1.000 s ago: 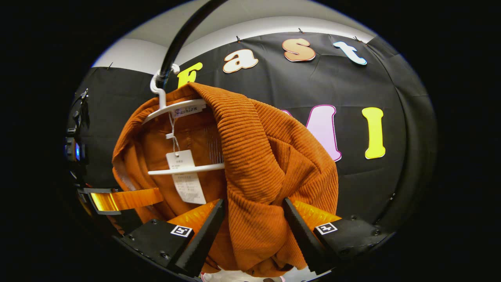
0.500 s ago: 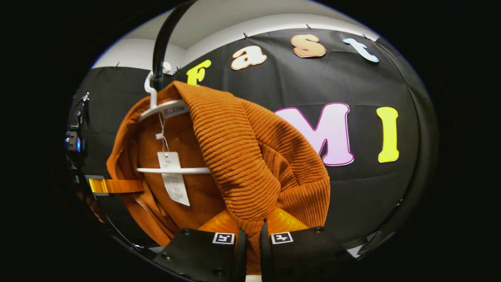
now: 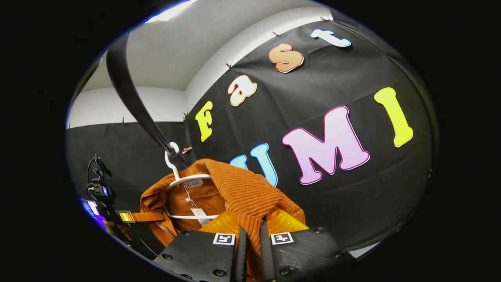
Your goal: Grasp the clothes on the hanger with both hands and then place them into the laundry hamper below.
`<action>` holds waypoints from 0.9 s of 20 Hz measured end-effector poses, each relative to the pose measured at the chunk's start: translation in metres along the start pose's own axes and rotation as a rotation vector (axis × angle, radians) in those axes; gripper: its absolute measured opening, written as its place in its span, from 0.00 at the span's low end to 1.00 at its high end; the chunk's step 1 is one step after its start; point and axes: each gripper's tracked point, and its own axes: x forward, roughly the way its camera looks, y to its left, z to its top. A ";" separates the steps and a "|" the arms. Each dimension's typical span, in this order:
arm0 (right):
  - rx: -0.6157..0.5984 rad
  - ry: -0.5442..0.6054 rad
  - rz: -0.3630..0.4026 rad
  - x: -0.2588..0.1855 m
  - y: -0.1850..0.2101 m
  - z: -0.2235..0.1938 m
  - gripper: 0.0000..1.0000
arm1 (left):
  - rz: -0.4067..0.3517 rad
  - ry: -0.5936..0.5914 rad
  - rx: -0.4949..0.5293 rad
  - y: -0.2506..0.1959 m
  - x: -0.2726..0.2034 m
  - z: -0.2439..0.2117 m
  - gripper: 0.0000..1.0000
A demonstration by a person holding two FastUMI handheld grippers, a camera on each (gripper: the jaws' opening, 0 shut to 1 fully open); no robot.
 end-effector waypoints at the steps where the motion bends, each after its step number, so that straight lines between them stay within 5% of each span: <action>1: 0.017 -0.021 0.000 0.001 -0.001 0.008 0.19 | 0.008 -0.023 -0.002 0.002 -0.005 0.011 0.08; 6: 0.074 -0.161 -0.017 0.012 -0.011 0.060 0.19 | 0.042 -0.124 0.075 0.002 -0.016 0.061 0.11; 11: -0.003 -0.155 -0.007 0.040 -0.008 0.067 0.19 | 0.105 -0.180 0.253 0.018 -0.003 0.102 0.08; 18: -0.064 -0.151 0.047 0.071 0.015 0.073 0.19 | 0.235 -0.126 0.212 0.104 0.027 0.095 0.11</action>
